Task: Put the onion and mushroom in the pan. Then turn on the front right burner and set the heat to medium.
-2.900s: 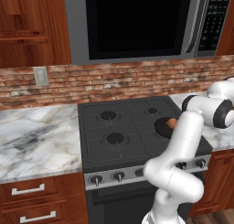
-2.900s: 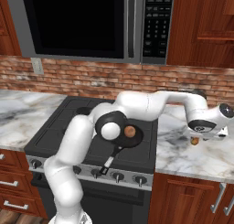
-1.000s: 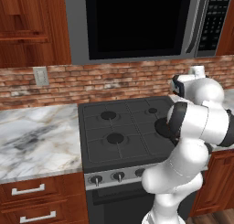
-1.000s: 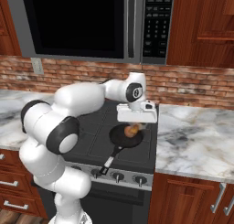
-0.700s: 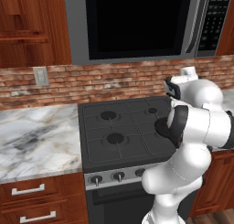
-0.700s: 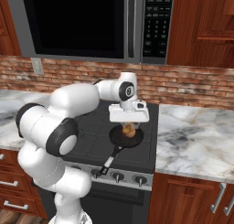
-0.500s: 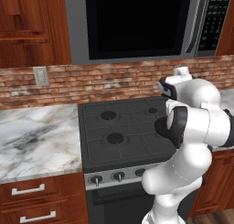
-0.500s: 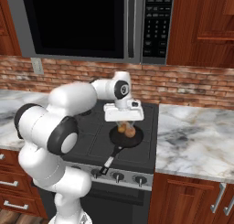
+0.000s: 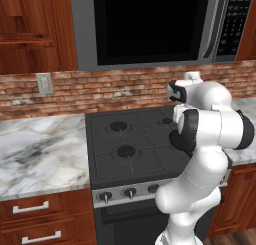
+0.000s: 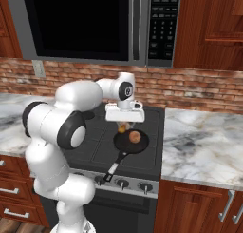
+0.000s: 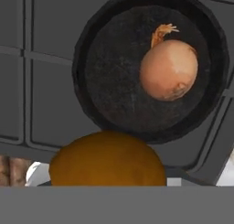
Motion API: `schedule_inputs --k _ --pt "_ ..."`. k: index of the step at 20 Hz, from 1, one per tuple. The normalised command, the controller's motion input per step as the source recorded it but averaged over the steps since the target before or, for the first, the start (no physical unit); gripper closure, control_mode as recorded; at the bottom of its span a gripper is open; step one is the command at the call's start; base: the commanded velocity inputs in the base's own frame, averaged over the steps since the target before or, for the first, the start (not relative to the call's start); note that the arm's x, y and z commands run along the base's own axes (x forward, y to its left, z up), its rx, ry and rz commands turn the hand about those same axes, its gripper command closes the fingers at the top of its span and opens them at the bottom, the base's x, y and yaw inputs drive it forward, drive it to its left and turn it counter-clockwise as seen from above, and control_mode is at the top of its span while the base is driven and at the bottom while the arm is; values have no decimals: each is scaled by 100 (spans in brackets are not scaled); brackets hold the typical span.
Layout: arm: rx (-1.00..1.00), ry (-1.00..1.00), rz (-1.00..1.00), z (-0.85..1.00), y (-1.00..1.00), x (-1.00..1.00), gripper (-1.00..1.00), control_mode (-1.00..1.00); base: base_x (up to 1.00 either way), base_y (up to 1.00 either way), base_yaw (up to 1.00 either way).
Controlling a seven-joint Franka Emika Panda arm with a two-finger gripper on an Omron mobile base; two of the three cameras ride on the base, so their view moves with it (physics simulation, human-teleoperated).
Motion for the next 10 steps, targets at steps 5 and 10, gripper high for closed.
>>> schedule_inputs --k 5,10 --pt "12 -3 -8 -27 0 17 100 -100 0 0 0" --pt "2 -1 -9 -27 1 2 100 -100 0 0 0"
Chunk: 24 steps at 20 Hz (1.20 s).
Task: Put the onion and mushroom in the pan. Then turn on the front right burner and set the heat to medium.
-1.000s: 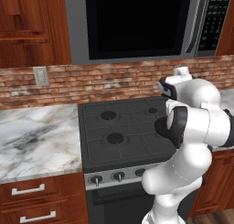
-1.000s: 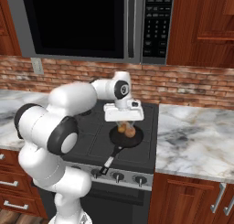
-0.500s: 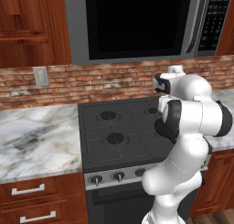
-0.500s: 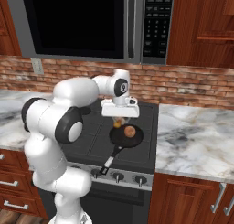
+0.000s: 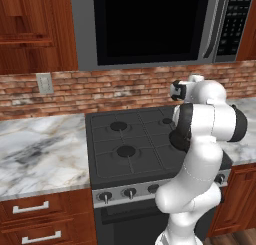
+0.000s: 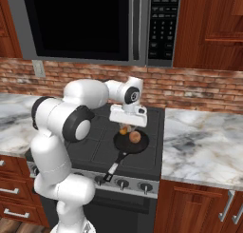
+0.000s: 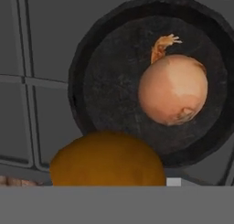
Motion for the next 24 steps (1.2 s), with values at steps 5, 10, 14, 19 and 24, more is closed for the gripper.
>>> schedule_inputs --k 5,10,14,19,24 --pt "0 -1 -4 -10 2 0 100 -100 0 0 0" --pt "0 0 -3 -25 0 0 100 -100 0 0 0" --pt "-2 0 -3 -34 0 0 100 -100 0 0 0" --pt "-1 0 -3 -36 0 0 100 -100 0 0 0" --pt "0 0 -3 -27 2 0 100 -100 0 0 0"
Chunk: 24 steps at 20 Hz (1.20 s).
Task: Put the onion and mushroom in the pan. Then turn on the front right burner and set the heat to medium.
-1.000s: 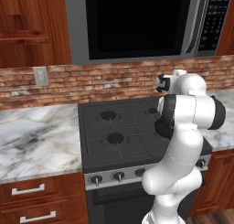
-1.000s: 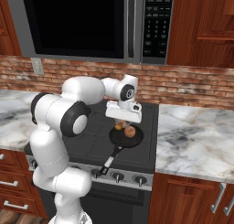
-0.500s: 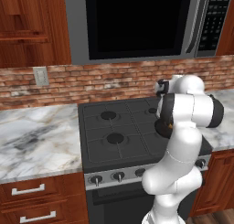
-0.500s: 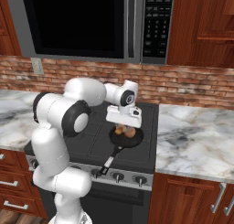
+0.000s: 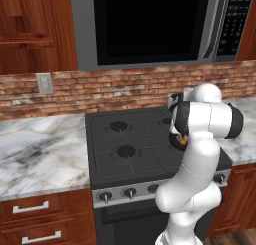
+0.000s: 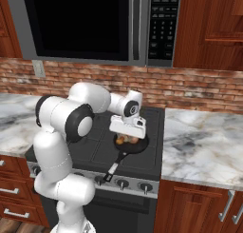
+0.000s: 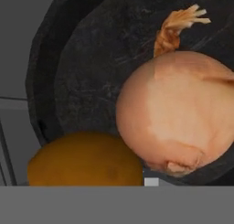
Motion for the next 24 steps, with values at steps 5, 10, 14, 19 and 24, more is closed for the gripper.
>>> schedule_inputs --k 5,10,14,19,24 --pt "0 0 -2 -8 3 0 100 -100 0 0 0" --pt "0 0 0 0 0 0 100 -100 0 0 0" --pt "0 0 0 0 0 0 100 -100 0 0 0" --pt "0 0 0 0 0 0 -100 -100 0 0 0" --pt "0 0 0 0 -1 0 -100 -100 0 0 0"
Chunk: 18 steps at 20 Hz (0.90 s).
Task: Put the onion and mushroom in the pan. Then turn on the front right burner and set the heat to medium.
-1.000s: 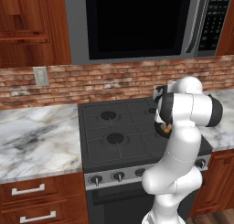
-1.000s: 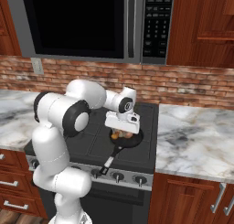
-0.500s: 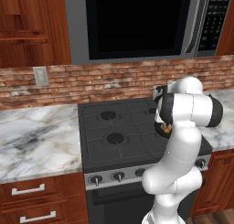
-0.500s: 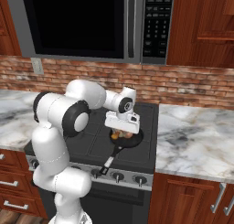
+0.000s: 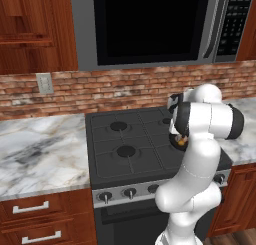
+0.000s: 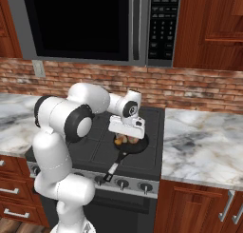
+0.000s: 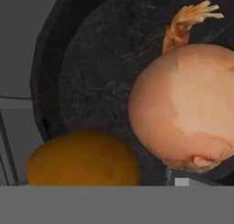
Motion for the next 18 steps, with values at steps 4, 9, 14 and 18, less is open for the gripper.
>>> schedule_inputs --k 4,9,14,18 --pt "0 0 0 0 -6 0 -100 -100 0 0 0" --pt "0 0 0 13 -2 0 -100 -100 0 0 0" --pt "0 0 0 25 -9 0 -100 -100 0 0 0" --pt "0 0 0 49 -3 -21 -100 -100 0 0 0"
